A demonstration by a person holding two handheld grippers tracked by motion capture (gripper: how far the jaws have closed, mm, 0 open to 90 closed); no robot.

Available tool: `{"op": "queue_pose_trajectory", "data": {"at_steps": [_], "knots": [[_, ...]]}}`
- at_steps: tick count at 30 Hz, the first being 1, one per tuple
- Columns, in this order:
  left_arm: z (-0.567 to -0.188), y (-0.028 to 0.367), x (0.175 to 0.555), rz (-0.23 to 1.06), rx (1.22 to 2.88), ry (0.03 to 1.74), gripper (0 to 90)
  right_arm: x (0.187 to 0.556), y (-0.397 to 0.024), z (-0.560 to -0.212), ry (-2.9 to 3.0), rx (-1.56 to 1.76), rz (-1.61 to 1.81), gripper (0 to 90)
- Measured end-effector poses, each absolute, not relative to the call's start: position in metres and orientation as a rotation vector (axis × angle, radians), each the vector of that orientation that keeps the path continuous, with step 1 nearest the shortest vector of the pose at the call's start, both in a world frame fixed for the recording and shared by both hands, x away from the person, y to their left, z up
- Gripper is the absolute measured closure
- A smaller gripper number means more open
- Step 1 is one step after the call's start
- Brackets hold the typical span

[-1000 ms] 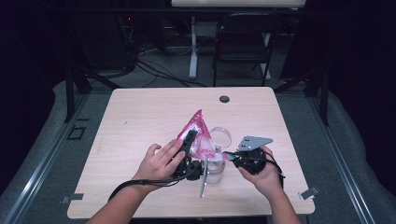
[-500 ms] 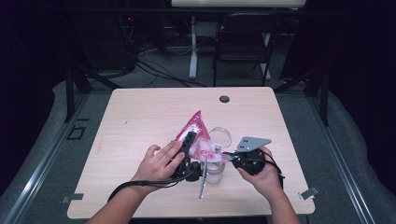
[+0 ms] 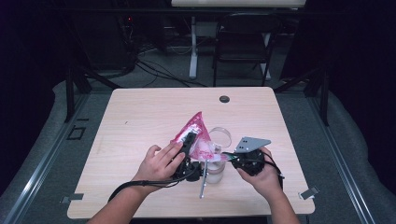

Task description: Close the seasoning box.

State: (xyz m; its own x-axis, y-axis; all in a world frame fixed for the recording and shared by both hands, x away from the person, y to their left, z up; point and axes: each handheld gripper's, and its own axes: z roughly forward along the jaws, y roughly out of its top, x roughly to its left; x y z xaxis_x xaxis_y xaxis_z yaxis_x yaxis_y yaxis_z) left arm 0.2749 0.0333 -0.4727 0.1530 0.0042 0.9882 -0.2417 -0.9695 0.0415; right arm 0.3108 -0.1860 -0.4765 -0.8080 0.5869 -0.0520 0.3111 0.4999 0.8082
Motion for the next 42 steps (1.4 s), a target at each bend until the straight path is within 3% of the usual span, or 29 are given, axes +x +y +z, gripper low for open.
{"op": "queue_pose_trajectory", "data": {"at_steps": [42], "knots": [[-0.479, 0.045, 0.28, 1.803, 2.313, -0.122, 74.2, 0.305, -0.179, -0.47, 2.431, 0.689, 1.219, 90.0]]}}
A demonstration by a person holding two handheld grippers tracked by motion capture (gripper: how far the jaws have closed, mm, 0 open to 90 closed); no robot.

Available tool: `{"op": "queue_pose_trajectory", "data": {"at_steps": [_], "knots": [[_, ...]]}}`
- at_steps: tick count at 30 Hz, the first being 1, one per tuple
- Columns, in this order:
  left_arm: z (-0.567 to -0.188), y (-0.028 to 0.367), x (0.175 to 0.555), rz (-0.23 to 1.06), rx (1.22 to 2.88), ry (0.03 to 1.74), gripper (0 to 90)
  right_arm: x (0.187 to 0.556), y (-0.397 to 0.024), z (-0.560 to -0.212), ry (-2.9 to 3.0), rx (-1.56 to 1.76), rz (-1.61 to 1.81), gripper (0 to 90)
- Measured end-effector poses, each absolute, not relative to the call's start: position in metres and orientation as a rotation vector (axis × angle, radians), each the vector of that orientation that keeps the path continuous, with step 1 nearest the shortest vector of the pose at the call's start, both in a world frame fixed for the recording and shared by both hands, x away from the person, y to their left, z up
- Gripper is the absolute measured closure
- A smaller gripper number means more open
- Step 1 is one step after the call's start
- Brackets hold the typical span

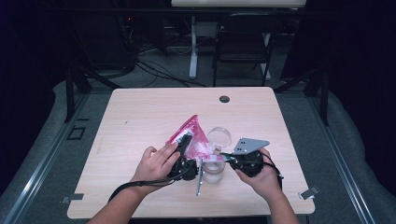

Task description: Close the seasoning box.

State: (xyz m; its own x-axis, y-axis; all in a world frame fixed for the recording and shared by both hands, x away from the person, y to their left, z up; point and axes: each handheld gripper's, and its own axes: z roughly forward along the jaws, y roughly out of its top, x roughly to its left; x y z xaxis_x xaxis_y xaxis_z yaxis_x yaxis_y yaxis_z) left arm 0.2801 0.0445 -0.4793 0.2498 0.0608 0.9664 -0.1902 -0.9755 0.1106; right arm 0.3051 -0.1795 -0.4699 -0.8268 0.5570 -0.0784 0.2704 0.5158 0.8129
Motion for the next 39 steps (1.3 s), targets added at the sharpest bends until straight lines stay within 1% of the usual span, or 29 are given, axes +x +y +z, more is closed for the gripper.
{"op": "queue_pose_trajectory", "data": {"at_steps": [39], "knots": [[-0.492, 0.056, 0.284, 1.649, 2.319, 0.056, 73.0, 0.302, -0.175, -0.467, 2.41, 0.669, 1.226, 90.0]]}}
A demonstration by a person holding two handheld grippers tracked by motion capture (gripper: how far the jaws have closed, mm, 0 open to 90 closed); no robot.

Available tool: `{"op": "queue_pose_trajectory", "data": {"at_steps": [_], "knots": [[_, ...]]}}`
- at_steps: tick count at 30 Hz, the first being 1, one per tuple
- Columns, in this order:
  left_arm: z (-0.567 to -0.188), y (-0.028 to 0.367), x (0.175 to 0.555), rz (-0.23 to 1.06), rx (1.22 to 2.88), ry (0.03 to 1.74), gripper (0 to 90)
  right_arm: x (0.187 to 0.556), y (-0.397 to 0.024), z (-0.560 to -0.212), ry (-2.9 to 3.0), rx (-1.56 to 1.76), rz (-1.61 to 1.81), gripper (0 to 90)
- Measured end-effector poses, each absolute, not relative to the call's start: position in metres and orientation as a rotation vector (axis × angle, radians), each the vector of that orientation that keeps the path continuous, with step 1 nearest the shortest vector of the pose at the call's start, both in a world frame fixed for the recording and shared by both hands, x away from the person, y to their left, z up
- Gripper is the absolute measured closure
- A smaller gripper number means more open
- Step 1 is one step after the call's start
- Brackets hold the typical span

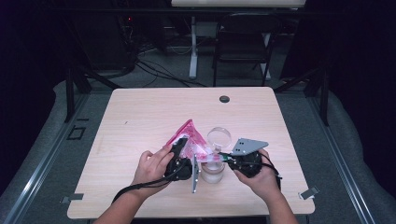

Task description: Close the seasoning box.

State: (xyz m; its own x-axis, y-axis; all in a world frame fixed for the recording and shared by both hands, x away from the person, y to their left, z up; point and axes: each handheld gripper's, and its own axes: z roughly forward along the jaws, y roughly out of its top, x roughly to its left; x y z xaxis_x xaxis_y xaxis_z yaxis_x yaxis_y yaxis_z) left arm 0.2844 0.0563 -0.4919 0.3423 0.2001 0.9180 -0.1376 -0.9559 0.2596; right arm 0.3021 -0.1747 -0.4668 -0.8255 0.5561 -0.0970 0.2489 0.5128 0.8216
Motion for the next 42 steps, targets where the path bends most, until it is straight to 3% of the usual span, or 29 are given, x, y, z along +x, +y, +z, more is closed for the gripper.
{"op": "queue_pose_trajectory", "data": {"at_steps": [42], "knots": [[-0.508, 0.067, 0.29, 1.468, 2.334, 0.247, 71.4, 0.301, -0.169, -0.466, 2.369, 0.678, 1.269, 90.0]]}}
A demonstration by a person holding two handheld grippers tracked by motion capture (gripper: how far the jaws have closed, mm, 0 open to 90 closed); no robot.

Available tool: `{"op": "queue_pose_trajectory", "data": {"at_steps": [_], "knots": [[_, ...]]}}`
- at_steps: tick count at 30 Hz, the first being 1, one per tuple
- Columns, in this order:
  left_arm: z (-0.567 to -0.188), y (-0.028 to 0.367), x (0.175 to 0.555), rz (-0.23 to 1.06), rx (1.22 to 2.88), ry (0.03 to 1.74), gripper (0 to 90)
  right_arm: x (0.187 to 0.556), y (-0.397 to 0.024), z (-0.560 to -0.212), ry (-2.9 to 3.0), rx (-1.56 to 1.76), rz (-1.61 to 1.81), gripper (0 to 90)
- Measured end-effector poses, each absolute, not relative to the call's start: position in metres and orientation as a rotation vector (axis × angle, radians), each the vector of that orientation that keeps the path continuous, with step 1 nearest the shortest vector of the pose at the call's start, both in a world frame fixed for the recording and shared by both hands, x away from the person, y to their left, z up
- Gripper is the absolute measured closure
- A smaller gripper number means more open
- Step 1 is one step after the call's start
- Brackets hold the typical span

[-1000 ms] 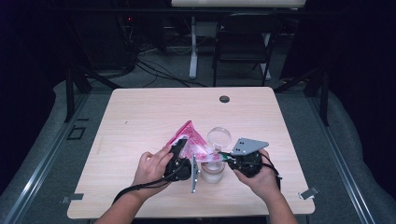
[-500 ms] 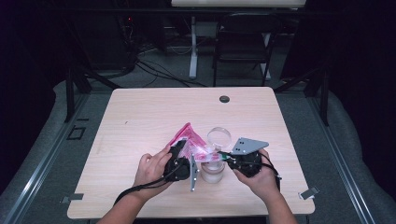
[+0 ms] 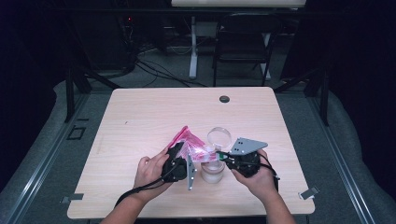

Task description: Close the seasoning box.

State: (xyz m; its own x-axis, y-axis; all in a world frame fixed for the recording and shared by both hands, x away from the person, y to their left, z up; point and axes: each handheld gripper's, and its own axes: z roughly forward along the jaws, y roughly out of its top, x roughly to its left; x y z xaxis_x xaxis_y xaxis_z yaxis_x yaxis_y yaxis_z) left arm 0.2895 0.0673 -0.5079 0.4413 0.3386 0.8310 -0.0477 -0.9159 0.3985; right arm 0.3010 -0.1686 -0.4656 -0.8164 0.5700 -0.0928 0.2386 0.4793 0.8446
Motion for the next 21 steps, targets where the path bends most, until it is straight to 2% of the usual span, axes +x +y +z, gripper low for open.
{"op": "queue_pose_trajectory", "data": {"at_steps": [21], "knots": [[-0.527, 0.081, 0.299, 1.241, 2.304, 0.432, 70.9, 0.297, -0.156, -0.462, 2.365, 0.631, 1.293, 89.9]]}}
